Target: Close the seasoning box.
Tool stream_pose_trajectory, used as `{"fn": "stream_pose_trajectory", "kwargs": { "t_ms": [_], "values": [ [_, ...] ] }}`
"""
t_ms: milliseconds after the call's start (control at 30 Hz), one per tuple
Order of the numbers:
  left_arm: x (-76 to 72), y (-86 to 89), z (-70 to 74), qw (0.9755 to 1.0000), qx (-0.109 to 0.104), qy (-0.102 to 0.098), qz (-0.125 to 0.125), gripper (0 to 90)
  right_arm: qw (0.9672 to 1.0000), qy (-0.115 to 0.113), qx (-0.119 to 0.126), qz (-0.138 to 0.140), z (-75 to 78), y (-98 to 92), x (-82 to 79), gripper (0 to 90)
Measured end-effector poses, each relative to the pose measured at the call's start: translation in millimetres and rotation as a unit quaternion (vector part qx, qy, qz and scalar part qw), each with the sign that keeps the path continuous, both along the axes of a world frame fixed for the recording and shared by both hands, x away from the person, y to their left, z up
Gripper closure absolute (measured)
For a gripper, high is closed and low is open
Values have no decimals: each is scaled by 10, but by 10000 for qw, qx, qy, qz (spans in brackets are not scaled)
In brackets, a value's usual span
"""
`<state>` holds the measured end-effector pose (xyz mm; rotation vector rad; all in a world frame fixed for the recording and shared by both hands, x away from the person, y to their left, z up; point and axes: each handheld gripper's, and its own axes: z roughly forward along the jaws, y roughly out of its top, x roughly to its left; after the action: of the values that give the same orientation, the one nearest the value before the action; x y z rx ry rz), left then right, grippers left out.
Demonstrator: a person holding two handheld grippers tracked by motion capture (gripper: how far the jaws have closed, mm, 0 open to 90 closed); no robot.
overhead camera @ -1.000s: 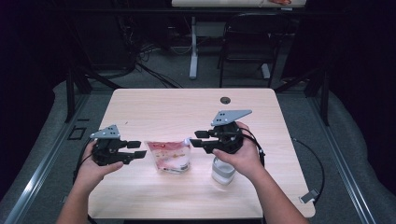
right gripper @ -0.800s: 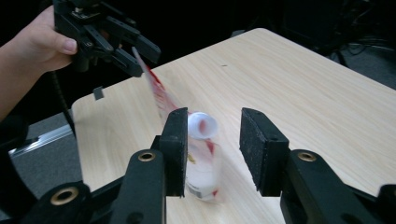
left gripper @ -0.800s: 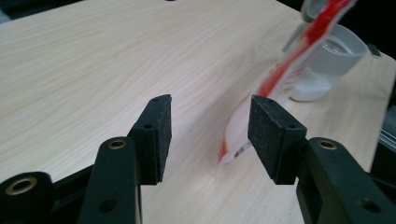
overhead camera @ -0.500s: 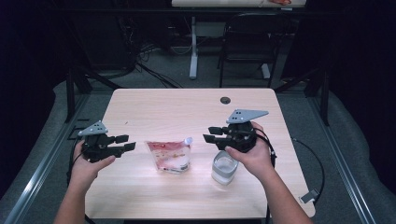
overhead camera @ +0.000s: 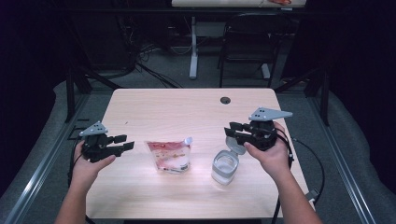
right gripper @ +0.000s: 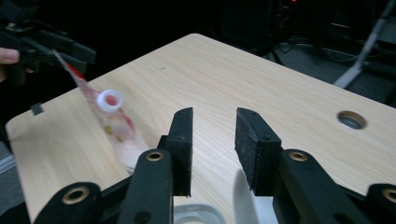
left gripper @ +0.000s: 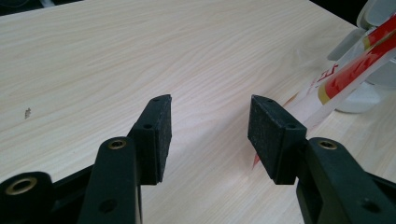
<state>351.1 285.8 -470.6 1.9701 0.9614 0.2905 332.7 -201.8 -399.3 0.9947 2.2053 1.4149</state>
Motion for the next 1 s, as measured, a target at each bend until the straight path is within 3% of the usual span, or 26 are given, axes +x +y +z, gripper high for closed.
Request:
{"fn": "stream_pose_trajectory", "kwargs": {
  "t_ms": [267, 533, 667, 1000],
  "values": [
    [0, 0, -8, 10000, 2, -35, 18, 499, 9987, 54, 117, -502, -76, -229, 20, 733],
    [-10, -1, -4, 9998, 68, -132, 158, 499, 9948, 142, 165, -990, -234, -421, 75, 754],
    [2, 7, -25, 9995, 140, -120, 274, 502, 9936, 231, 197, -1092, -332, -490, 102, 757],
    [4, 40, -34, 9990, 88, -129, 425, 503, 9913, 394, 260, -1226, -540, -595, 145, 796]
  ]
}}
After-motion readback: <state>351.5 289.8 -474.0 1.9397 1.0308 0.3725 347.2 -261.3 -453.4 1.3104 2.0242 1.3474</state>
